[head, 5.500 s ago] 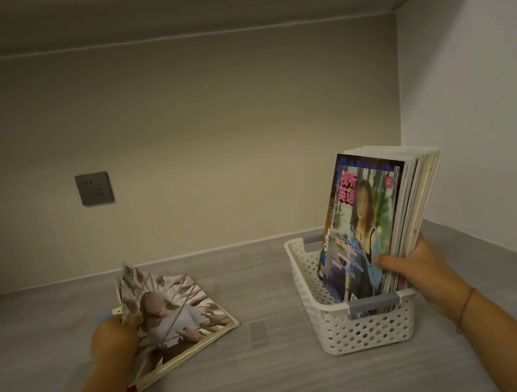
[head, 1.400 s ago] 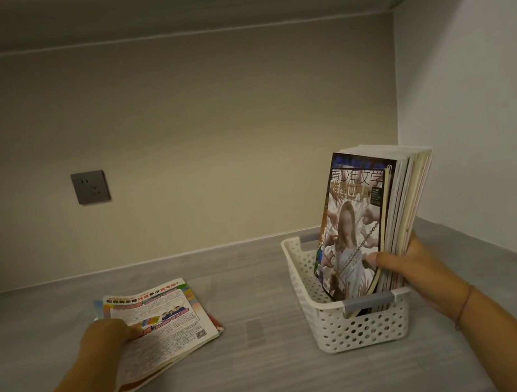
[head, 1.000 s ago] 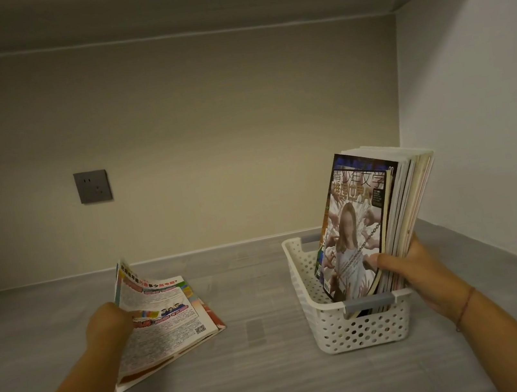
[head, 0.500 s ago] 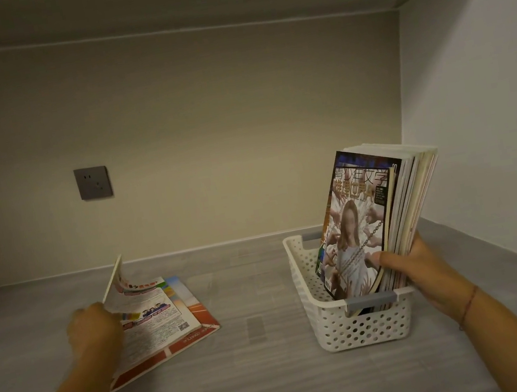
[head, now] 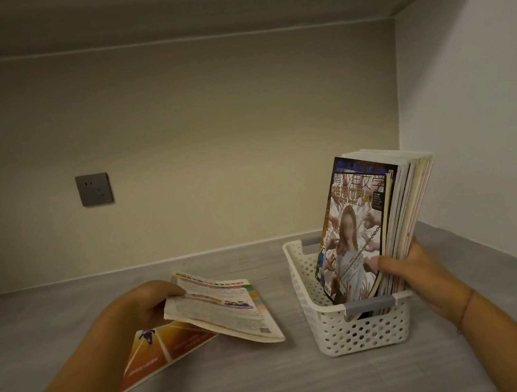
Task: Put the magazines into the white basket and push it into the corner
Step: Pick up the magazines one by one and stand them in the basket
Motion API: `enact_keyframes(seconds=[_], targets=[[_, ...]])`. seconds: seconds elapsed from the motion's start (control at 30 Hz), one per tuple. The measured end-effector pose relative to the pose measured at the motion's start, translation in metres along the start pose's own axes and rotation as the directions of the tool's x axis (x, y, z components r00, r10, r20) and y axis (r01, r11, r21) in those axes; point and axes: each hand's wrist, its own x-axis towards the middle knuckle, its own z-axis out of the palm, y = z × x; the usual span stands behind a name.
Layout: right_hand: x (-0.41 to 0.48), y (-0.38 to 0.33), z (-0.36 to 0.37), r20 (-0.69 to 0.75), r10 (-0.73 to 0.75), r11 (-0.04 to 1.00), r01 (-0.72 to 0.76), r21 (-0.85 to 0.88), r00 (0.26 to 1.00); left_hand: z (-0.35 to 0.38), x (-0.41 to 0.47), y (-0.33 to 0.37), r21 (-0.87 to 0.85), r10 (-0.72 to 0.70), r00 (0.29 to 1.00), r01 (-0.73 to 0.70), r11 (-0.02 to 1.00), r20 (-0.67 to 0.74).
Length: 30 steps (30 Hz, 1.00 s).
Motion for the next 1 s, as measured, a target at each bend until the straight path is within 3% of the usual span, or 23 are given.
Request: enact_keyframes(seconds=[0.1, 0.23, 0.33, 0.43, 0.53, 0.6, 0.7, 0.8, 1.0], targets=[[0.0, 0.0, -0.001, 0.008, 0.004, 1.0, -0.004, 0.011, 1.0, 0.014, -0.013, 0.016, 0.019, 0.058, 0.997, -0.057, 0.998, -0.057], [0.001, 0.002, -0.001, 0.002, 0.003, 1.0, -0.003, 0.023, 1.0, 0.04, -0.027, 0.048, 0.039, 0.357, 0.906, -0.358, 0.933, -0.229], [0.001, 0.002, 0.0, 0.004, 0.0, 1.0, 0.0, 0.029, 1.0, 0.075, -0.045, 0.066, 0.153, 0.609, 0.685, -0.605, 0.781, -0.4], [0.001, 0.003, 0.0, 0.004, -0.013, 1.0, 0.013, 0.028, 1.0, 0.118, -0.062, 0.066, 0.299, 0.779, 0.427, -0.751, 0.589, -0.46], [0.001, 0.002, -0.001, 0.006, -0.014, 1.0, 0.014, 0.021, 1.0, 0.16, -0.064, 0.056, 0.322, 0.824, 0.306, -0.811, 0.488, -0.476], [0.002, 0.003, -0.001, 0.005, -0.013, 1.0, 0.013, 0.02, 1.0, 0.186, -0.062, 0.049, 0.324, 0.829, 0.284, -0.821, 0.469, -0.481], [0.002, 0.005, -0.002, -0.001, -0.013, 1.0, 0.013, 0.022, 1.0, 0.217, -0.056, 0.039, 0.343, 0.842, 0.332, -0.802, 0.489, -0.424], [0.003, 0.007, -0.004, -0.003, -0.015, 1.0, 0.016, 0.014, 1.0, 0.24, -0.052, 0.027, 0.409, 0.875, 0.396, -0.775, 0.481, -0.278], [0.005, 0.009, -0.005, 0.014, -0.05, 0.999, 0.05, 0.002, 0.999, 0.265, -0.05, 0.007, 0.614, 0.891, 0.453, -0.699, 0.366, -0.016]])
